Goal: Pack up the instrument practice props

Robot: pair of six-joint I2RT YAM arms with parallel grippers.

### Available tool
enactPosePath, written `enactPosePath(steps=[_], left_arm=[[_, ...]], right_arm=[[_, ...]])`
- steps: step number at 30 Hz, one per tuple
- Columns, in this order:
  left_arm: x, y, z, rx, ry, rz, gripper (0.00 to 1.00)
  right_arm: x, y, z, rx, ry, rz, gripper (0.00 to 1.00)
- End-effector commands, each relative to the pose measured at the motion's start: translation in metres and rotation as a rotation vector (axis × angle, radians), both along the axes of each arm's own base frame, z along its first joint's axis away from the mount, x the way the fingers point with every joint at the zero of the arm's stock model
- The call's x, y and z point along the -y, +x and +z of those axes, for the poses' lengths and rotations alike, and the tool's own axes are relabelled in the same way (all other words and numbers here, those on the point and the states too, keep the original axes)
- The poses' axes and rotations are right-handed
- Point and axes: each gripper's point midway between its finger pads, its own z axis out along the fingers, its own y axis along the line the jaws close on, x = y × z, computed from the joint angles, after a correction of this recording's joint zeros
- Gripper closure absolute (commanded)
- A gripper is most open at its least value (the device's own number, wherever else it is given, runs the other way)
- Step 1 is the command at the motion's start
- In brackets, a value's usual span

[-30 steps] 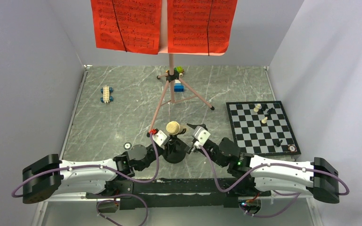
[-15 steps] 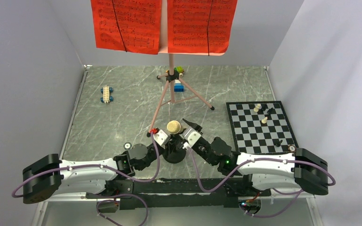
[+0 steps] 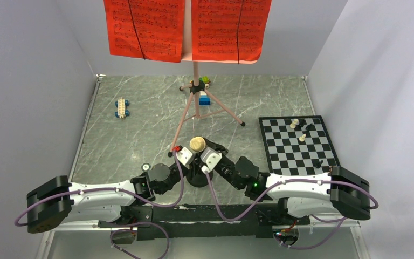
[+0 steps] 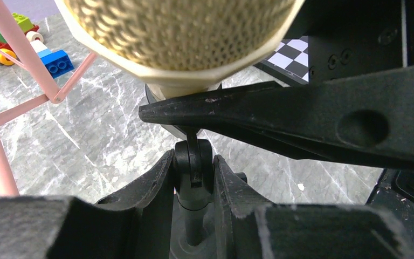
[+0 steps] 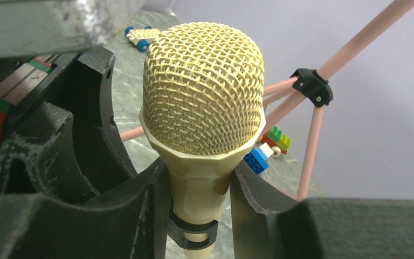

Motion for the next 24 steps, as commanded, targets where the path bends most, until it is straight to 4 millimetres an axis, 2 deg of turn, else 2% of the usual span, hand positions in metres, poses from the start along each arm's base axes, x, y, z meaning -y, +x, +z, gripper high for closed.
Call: enactPosePath(steps=[1, 3, 7, 16, 24], left_arm=[[-0.004, -0.037, -0.076, -0.181, 0.189, -0.135, 1.00], [-0.007, -0.037, -0.076, -0.183, 0.181, -0.124, 1.00], [-0.012, -0.036, -0.079, -0.184, 0.177, -0.107, 1.00], [-0.013, -0.034, -0.081, -0.184, 0.184, -0.098, 1.00], [-0.010, -0.033, -0.081, -0.182, 0.187, -0.095, 1.00]], right_arm=[[0.035, 0.028, 0.079, 0.033, 0.199, -0.239, 1.00], [0.050, 0.037, 0.078, -0.010, 0.193, -0.343, 1.00], [0.071, 0.039, 0.084, -0.051, 0.222, -0.416, 1.00], [0.094, 0.032, 0.087, -0.157, 0.286, -0.438, 1.00], [0.112, 0.026, 0.082, -0.240, 0.335, -0.468, 1.00]])
